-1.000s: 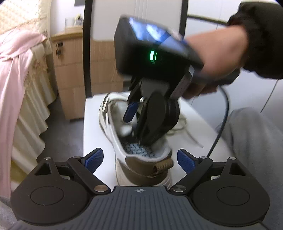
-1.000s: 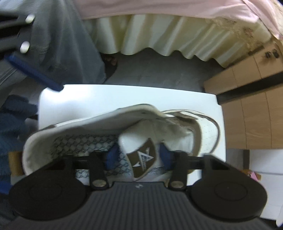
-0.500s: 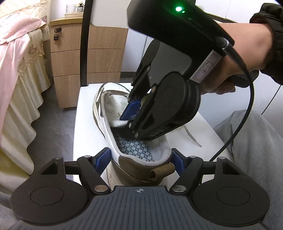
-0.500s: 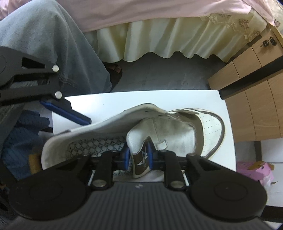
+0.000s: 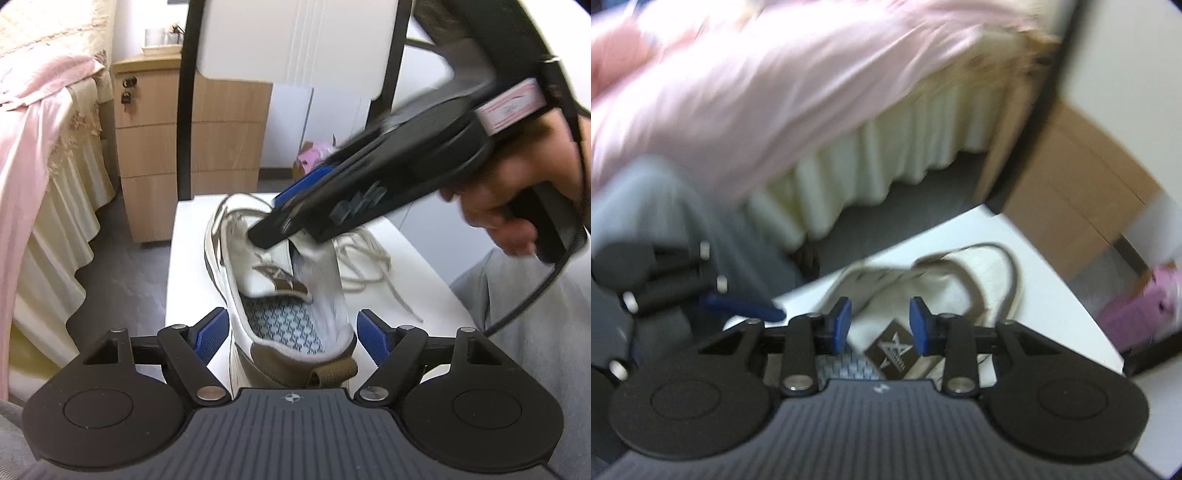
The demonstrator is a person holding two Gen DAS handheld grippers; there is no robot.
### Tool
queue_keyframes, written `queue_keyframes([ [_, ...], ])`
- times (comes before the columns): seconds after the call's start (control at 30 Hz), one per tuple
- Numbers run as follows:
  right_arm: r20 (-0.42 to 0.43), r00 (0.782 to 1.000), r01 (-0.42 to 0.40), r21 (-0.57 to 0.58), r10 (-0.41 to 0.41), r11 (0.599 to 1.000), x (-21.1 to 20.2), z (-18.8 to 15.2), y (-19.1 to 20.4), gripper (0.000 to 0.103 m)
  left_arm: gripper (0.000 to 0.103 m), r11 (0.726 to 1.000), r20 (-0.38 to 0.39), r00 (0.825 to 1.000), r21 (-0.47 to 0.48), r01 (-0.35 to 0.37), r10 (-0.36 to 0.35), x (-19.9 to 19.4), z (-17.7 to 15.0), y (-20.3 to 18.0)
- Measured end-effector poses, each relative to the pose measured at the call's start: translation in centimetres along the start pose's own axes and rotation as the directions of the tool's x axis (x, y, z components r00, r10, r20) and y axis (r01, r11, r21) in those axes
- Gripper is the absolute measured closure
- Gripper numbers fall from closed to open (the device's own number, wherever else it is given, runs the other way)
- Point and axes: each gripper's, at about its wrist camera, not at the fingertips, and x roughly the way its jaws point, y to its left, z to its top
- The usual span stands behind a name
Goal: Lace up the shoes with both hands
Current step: 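Open the right gripper off the tongue and move toward the white shoelace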
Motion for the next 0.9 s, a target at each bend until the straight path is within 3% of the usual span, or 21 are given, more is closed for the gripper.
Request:
queue_keyframes([
  [0.1, 0.100, 0.993, 0.046, 0.137, -0.061, 0.989, -2.9, -1.2, -1.1, 0.066, 0.022, 1.000, 0.030, 1.000, 0.020, -0.001, 0.001, -0.4, 0.2, -0.5],
  [0.27, 0.187, 0.971, 0.086, 0.306, -0.149, 0.948, -6.1, -4.0, -2.4, 0.066, 0.022, 0.999, 0.072, 0.997, 0.046, 0.003, -0.006, -0.9, 0.4, -1.0],
  [0.5, 0.237, 0.934, 0.103, 0.536, -0.266, 0.838, -8.0, -8.7, -4.6, 0.065, 0.022, 0.998, 0.128, 0.991, 0.039, -0.039, 0.034, -1.1, 1.0, -0.7],
  [0.63, 0.236, 0.926, 0.104, 0.593, -0.296, 0.798, -7.7, -10.6, -5.4, 0.065, 0.021, 0.997, 0.162, 0.984, 0.018, -0.075, 0.071, -1.4, 1.0, -0.3],
  [0.73, 0.237, 0.913, 0.135, 0.593, -0.332, 0.794, -7.5, -11.7, -5.3, 0.064, 0.020, 0.996, 0.167, 0.982, -0.013, -0.092, 0.093, -1.2, 1.1, -0.1],
  [0.9, 0.219, 0.914, 0.145, 0.609, -0.341, 0.780, -6.8, -14.1, -5.4, 0.063, 0.019, 0.994, 0.161, 0.981, -0.040, -0.102, 0.107, -0.5, 1.6, 0.1],
])
